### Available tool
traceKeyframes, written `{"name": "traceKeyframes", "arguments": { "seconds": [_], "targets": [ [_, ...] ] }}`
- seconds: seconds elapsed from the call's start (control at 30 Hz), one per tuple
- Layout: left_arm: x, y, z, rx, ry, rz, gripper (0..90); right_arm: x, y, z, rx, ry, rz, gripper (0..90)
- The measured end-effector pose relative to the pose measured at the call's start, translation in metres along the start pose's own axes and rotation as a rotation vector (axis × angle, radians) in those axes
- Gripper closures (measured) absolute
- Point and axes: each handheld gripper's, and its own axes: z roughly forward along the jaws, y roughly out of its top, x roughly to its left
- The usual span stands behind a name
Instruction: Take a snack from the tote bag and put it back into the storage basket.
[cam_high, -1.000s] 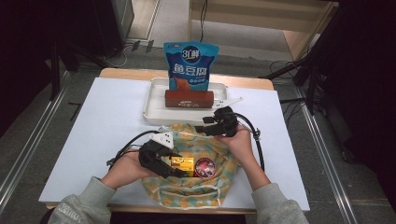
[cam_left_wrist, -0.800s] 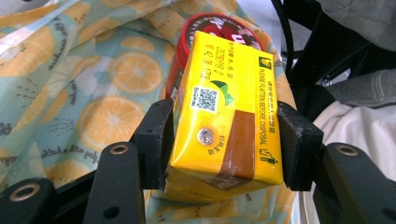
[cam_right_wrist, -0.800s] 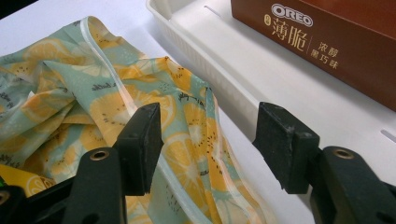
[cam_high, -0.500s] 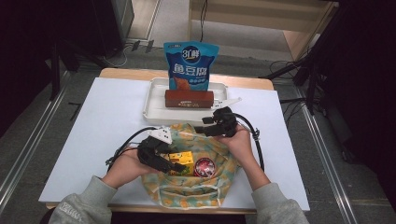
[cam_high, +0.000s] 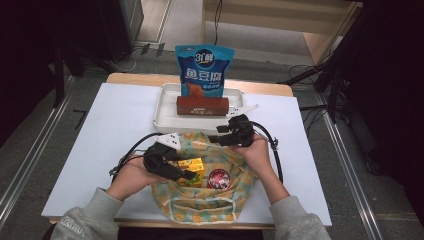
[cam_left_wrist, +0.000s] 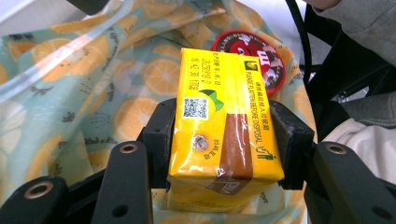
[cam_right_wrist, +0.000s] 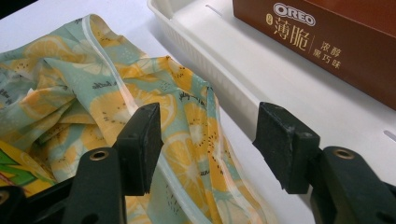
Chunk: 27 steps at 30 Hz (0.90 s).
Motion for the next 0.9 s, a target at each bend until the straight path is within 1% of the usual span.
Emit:
{"name": "traceKeyframes", "arguments": {
  "seconds": [0.07, 0.1, 0.13, 0.23, 0.37, 0.5, 0.63, 0.7, 0.83, 0.9],
  "targets": [
    [0.0, 0.0, -0.002, -0.012, 0.0, -0.005, 51.0, 0.0, 0.0, 0.0, 0.0, 0.0, 0.0, 41.9],
    [0.0, 0.001, -0.003, -0.01, 0.01, -0.005, 51.0, 0.0, 0.0, 0.001, 0.0, 0.002, -0.003, 41.8],
    [0.0, 0.001, -0.003, -0.01, 0.01, -0.005, 51.1, 0.0, 0.0, 0.001, 0.0, 0.002, -0.003, 41.8],
    [-0.001, 0.002, -0.004, -0.025, 0.013, -0.018, 51.1, 0.0, 0.0, 0.001, 0.001, 0.002, -0.007, 41.7],
    [0.0, 0.004, -0.008, -0.029, 0.023, -0.021, 51.1, 0.0, 0.0, 0.001, 0.002, 0.002, -0.011, 41.5],
    [0.001, 0.007, -0.012, -0.042, 0.024, -0.025, 51.1, 0.0, 0.0, 0.001, 0.004, 0.002, -0.013, 41.6],
    [0.001, 0.01, -0.017, -0.042, 0.029, -0.022, 51.2, 0.001, 0.0, 0.001, 0.005, 0.002, -0.013, 41.5],
    [0.001, 0.012, -0.019, -0.049, 0.025, -0.027, 51.2, 0.002, 0.0, 0.001, 0.003, -0.001, -0.018, 41.5],
    [0.001, 0.015, -0.022, -0.045, 0.025, -0.027, 51.1, 0.002, 0.0, 0.001, 0.003, -0.002, -0.017, 41.5],
    [0.002, 0.017, -0.023, -0.049, 0.024, -0.034, 51.2, 0.003, 0.0, 0.0, 0.006, -0.006, -0.014, 41.4]
  ]
}}
